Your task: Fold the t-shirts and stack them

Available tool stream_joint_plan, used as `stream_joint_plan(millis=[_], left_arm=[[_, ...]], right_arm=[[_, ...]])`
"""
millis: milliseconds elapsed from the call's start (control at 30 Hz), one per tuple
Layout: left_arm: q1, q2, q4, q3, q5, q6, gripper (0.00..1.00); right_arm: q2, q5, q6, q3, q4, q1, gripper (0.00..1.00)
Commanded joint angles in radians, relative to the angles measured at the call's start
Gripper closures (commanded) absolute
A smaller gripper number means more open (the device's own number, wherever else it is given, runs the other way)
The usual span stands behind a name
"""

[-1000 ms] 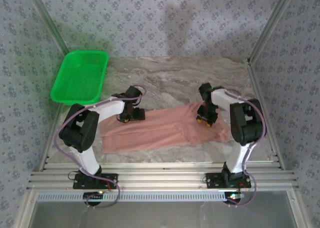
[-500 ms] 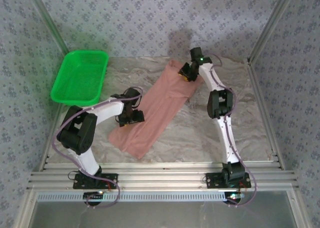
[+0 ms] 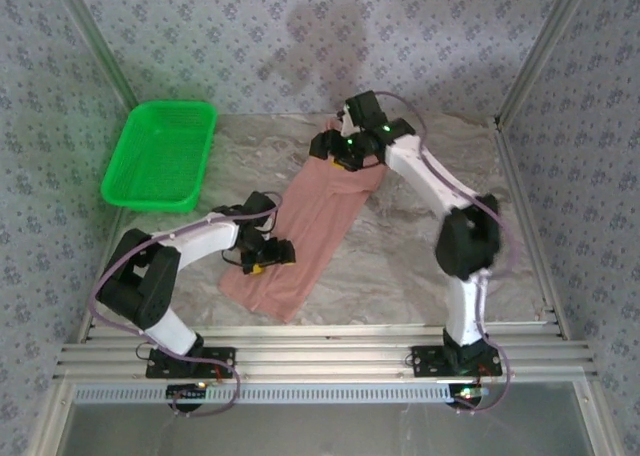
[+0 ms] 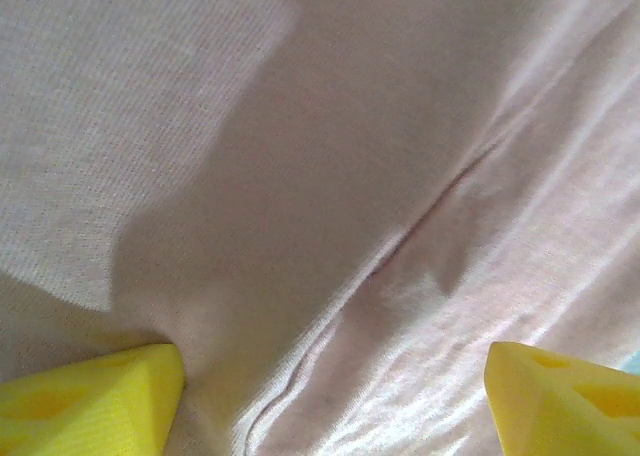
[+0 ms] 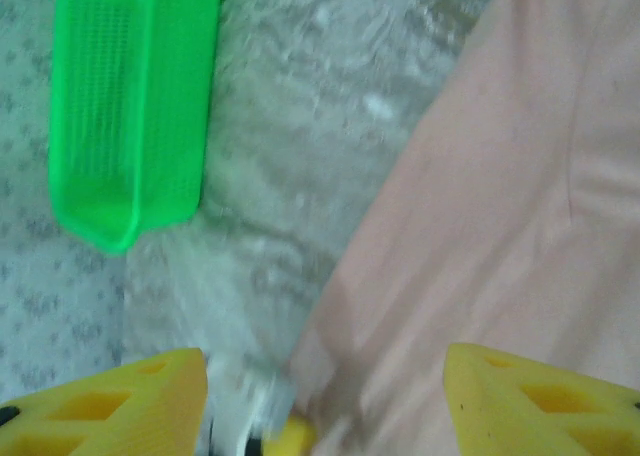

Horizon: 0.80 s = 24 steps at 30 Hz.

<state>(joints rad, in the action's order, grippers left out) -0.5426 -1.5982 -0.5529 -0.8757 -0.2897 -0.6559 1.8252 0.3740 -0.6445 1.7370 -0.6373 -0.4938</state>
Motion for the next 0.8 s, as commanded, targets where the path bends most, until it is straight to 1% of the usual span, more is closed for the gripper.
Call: stream_joint_plan(millis=[0, 100, 200, 300, 400, 500, 633, 667, 767], left_arm=[[-0.045, -0.043, 0.038, 0.047, -0.096, -0.016, 0.21], [-0.107, -0.059, 0.096, 0.038, -0.112, -0.084, 0.20], [-0.182, -0.101, 0.143, -0.003, -0.121, -0.148, 0.20], [-0.254, -0.161, 0.189, -0.064, -0.131, -0.199, 0.20], [-0.303, -0.219, 0.246, -0.119, -0.147, -0.263, 0.20], [-0.338, -0.274, 0.267, -0.199, -0.156, -0.309, 0.20], [-0.351, -0.261, 0.205, -0.283, -0.099, -0.332, 0.20], [-0.347, -0.233, 0.167, -0.289, -0.072, -0.334, 0.20], [-0.338, -0.115, 0.001, -0.283, 0.038, -0.304, 0.18]], right_arm=[[-0.175, -0.141, -0.036, -0.299, -0.013, 0.008, 0.33], [-0.351, -0.184, -0.095, -0.520, 0.006, -0.005, 0.32], [-0.491, -0.207, -0.166, -0.705, 0.000, -0.004, 0.31], [-0.607, -0.216, -0.235, -0.837, -0.005, -0.014, 0.31], [-0.715, -0.254, -0.257, -0.924, -0.062, -0.017, 0.31], [-0.837, -0.251, -0.295, -1.005, -0.107, -0.006, 0.31], [-0.953, -0.203, -0.340, -1.088, -0.108, 0.009, 0.30], [-0.961, -0.184, -0.339, -1.102, -0.092, 0.007, 0.30], [-0.973, -0.104, -0.351, -1.152, -0.047, -0.048, 0.31]])
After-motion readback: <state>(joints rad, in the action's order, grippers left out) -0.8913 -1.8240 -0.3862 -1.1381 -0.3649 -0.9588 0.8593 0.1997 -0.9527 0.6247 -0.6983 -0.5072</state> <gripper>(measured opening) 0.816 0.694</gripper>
